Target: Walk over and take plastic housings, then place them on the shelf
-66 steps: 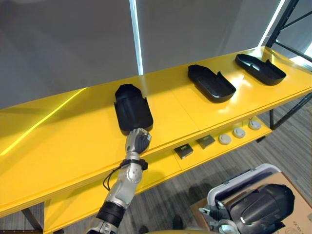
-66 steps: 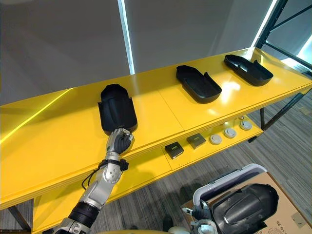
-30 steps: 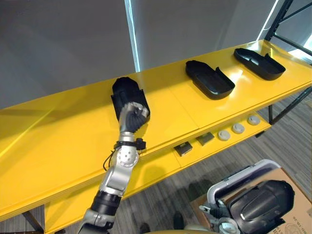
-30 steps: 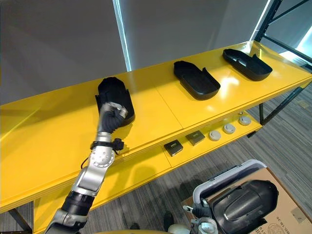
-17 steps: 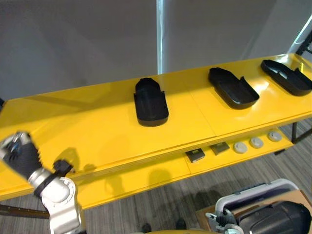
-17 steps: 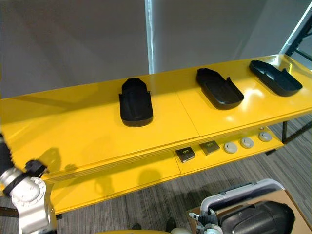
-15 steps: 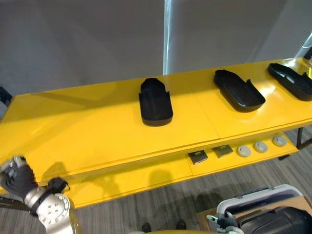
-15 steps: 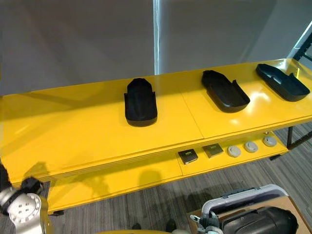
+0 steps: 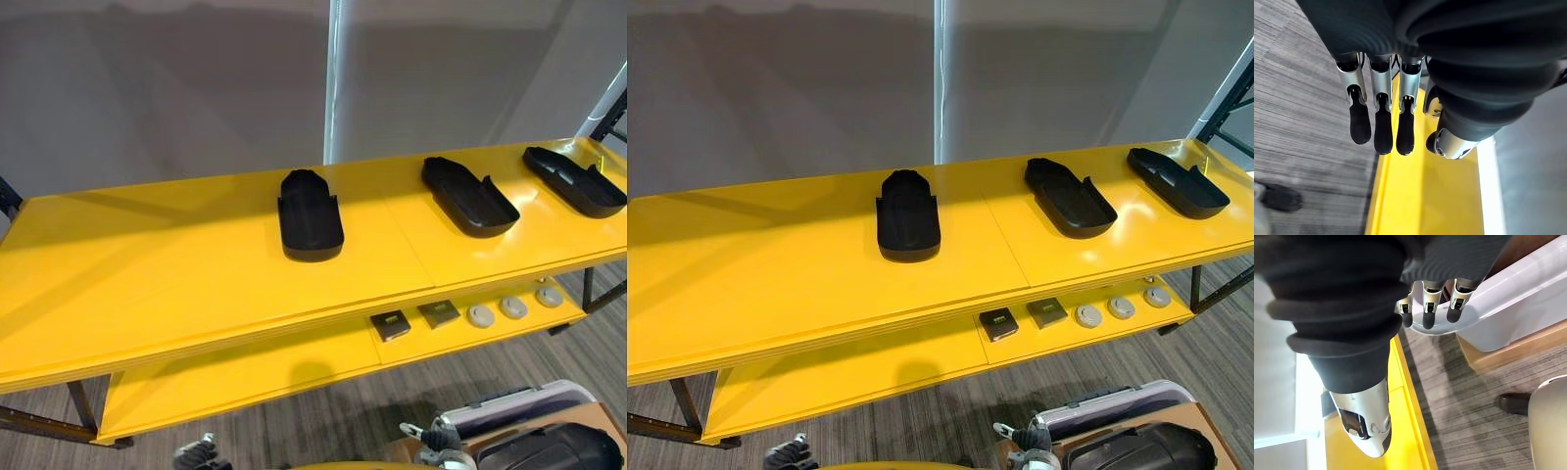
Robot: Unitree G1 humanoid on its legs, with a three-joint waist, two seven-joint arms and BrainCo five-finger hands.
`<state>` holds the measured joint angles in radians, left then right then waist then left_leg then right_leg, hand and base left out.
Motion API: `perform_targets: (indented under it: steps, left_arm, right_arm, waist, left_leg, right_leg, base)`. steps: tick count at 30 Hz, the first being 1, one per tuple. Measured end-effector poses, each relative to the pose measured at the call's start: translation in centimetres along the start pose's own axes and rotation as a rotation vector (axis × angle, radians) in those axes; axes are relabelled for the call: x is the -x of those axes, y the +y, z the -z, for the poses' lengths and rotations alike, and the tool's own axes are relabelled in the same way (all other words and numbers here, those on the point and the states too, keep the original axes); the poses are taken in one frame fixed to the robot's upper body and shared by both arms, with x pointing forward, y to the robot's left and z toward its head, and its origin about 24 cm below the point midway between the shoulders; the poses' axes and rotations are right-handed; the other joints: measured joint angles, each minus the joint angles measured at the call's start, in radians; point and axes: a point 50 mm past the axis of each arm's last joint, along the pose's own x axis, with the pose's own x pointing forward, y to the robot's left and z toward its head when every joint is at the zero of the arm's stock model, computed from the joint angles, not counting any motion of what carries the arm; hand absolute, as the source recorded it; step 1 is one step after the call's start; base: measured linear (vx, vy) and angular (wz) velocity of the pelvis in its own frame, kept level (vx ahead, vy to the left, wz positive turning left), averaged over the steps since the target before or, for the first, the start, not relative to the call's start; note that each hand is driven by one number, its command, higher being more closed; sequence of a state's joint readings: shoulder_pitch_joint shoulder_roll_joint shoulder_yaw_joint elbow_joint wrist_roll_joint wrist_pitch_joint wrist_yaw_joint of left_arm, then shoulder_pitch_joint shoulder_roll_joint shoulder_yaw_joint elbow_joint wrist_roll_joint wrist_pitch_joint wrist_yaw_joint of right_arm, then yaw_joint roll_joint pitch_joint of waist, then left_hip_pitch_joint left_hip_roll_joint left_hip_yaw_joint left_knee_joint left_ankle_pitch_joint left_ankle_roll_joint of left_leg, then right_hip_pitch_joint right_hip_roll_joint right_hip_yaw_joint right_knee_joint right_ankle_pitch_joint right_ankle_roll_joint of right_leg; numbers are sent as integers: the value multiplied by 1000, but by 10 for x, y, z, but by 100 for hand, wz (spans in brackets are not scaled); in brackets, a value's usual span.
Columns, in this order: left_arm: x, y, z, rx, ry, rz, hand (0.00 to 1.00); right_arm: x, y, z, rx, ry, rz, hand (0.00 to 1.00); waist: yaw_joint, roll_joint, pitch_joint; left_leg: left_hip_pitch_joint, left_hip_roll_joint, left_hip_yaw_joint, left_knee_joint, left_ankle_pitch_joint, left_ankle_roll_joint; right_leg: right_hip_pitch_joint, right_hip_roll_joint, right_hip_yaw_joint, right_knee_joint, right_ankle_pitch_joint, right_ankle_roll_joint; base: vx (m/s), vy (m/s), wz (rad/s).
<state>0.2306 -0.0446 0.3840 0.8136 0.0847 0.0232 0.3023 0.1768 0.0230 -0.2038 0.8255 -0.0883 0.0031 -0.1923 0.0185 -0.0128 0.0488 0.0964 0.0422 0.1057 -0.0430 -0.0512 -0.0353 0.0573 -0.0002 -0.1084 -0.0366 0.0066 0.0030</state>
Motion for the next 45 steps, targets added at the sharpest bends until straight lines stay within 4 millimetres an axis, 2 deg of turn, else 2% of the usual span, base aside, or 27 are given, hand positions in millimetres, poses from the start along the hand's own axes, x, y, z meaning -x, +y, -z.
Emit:
perform_targets:
  steps: [4, 10, 12, 14, 17, 20, 22, 25, 28, 29, 30, 31, 32, 33, 34, 35, 36, 37, 39, 40, 41, 43, 45]
  left_arm:
    - [-2, -4, 4, -51, 20, 37, 0]
    - [-4, -6, 2, -92, 15, 68, 0]
    - [-4, -7, -1, -110, 2, 73, 0]
    - [-5, -11, -9, -121, -24, 83, 0]
    - [-5, -13, -11, -119, -32, 87, 0]
    - [-4, -16, -17, -107, -58, 91, 0]
    - [-4, -18, -19, -103, -63, 94, 0]
    - [-3, -24, -28, -89, -90, 105, 0]
    - [0, -34, -34, -67, -107, 126, 0]
    - [0, -33, -40, -57, -131, 115, 0]
    - [0, -33, -44, -54, -147, 104, 0]
    - [0, -35, -48, -52, -160, 107, 0]
    - [0, -40, -60, -51, -193, 117, 0]
    - [0, -43, -70, -47, -217, 124, 0]
    - [0, -43, -70, -48, -218, 124, 0]
    - [0, -44, -71, -54, -224, 127, 0]
    - [-1, -44, -72, -61, -227, 128, 0]
    - [-1, -43, -74, -76, -238, 132, 0]
    - [-2, -41, -74, -85, -240, 131, 0]
    - [-4, -38, -72, -103, -231, 125, 0]
    - [-7, -33, -70, -144, -227, 118, 0]
    - [-5, -41, -58, -175, -188, 146, 0]
    - [-4, -42, -55, -191, -185, 156, 0]
  right_arm:
    - [-3, -1, 0, -15, 17, 9, 0]
    - [-5, -3, 5, -6, 55, 11, 0]
    - [-5, -3, 5, -7, 54, 10, 0]
    - [-6, -2, 0, -8, 42, 10, 0]
    - [-8, -3, -4, -26, 33, 19, 0]
    - [-10, -4, -13, -28, 2, 21, 0]
    - [-11, -2, -21, -33, -24, 18, 0]
    - [-12, -1, -27, -36, -41, 16, 0]
    - [-12, 2, -41, -46, -93, 14, 0]
    - [-12, 4, -52, -53, -128, 10, 0]
    - [-14, 6, -62, -54, -153, 6, 0]
    - [-14, 7, -70, -57, -172, 4, 0]
    - [-15, 6, -70, -59, -171, 14, 0]
    - [-15, 6, -67, -54, -157, 19, 0]
    - [-15, 5, -65, -53, -148, 19, 0]
    - [-14, 5, -60, -50, -135, 20, 0]
    - [-14, 4, -58, -48, -130, 22, 0]
    - [-14, 3, -51, -43, -108, 25, 0]
    - [-15, 2, -45, -35, -83, 25, 0]
    - [-15, 4, -42, -26, -64, 21, 0]
    - [-17, 3, -38, -14, -43, 21, 0]
    - [-22, -12, -42, 29, -36, 53, 0]
    - [-22, -18, -37, 40, -22, 68, 0]
  waist:
    - [-2, 19, -5]
    - [-2, 18, -4]
    - [-4, 18, 4]
    - [-5, 18, 38]
    - [-3, 19, 40]
    - [-2, 21, 45]
    - [-4, 19, 48]
    - [-4, 14, 55]
    - [-5, 6, 65]
    - [-2, 14, 73]
    - [-1, 9, 86]
    - [-4, 12, 96]
    - [-3, 12, 119]
    - [4, 5, 128]
    - [2, 9, 131]
    - [-2, 18, 135]
    - [-1, 17, 134]
    - [-5, 15, 132]
    - [1, 4, 125]
    - [3, -10, 117]
    - [5, -36, 104]
    - [-1, 12, 113]
    - [-3, 19, 111]
  left_leg:
    - [14, -2, 11, -14, 1, -1]
    - [26, -4, 22, -23, 0, -2]
    - [23, -3, 24, -6, -8, -14]
    - [13, 4, 25, 62, -44, -17]
    - [-29, 15, 21, 155, -92, -15]
    - [-69, 7, -22, 209, -111, -7]
    - [-84, 4, -12, 214, -115, -5]
    - [-86, 2, 30, 245, -139, 1]
    - [-129, 9, 98, 352, -196, 29]
    - [-156, 16, 101, 400, -217, 36]
    - [-177, 31, 145, 426, -239, 47]
    - [-192, 44, 179, 434, -245, 56]
    - [-199, 57, 242, 438, -248, 64]
    - [-192, 70, 297, 434, -243, 74]
    - [-184, 76, 318, 428, -241, 77]
    - [-165, 93, 363, 417, -235, 83]
    - [-155, 98, 382, 410, -231, 83]
    - [-143, 112, 440, 389, -213, 80]
    - [-144, 121, 476, 381, -200, 72]
    - [-151, 115, 497, 377, -186, 60]
    - [-166, 101, 490, 377, -167, 46]
    - [-161, 138, 433, 386, -146, 16]
    - [-142, 169, 430, 414, -145, 14]
  right_leg:
    - [3, 0, 12, -4, 0, 0]
    - [11, 2, 26, -19, 3, 4]
    - [10, 2, 28, -7, -2, 5]
    - [1, 0, 29, 59, -37, 3]
    - [-38, 4, 40, 136, -78, 1]
    - [-101, 5, 66, 188, -92, 1]
    - [-130, 4, 88, 213, -93, 3]
    - [-155, 7, 135, 236, -90, 10]
    - [-207, 35, 243, 258, -67, 30]
    - [-241, 56, 313, 260, -41, 47]
    - [-276, 70, 364, 251, -21, 58]
    - [-288, 66, 355, 243, -22, 52]
    - [-320, 36, 258, 270, -30, 36]
    - [-351, -5, 133, 362, -46, 31]
    - [-352, -20, 79, 408, -65, 29]
    - [-332, -41, 3, 485, -109, 26]
    - [-313, -53, -24, 514, -132, 25]
    - [-245, -89, -99, 567, -195, 22]
    - [-200, -113, -153, 564, -224, 24]
    - [-142, -139, -184, 503, -238, 34]
    - [-107, -129, -169, 369, -256, 47]
    - [-60, -61, -112, 255, -192, 17]
    - [-42, -33, -78, 244, -185, 6]
  base:
    - [22, 8, -10]
    - [11, -2, -6]
    - [1, 0, -2]
    - [-57, -7, -1]
    - [-51, -24, -9]
    - [-31, -12, -23]
    - [-35, 23, -29]
    - [-84, 67, -48]
    - [-75, 115, -115]
    - [-141, 115, -190]
    - [-163, 108, -186]
    - [-241, 107, -159]
    - [-237, 109, -135]
    - [-192, 88, -132]
    - [-150, 78, -123]
    - [-82, 43, -89]
    - [-172, 14, -116]
    - [-113, -51, -92]
    - [-112, -97, -84]
    - [-97, -200, -98]
    - [-99, -292, -109]
    - [-48, -281, -99]
    - [-21, -187, -65]
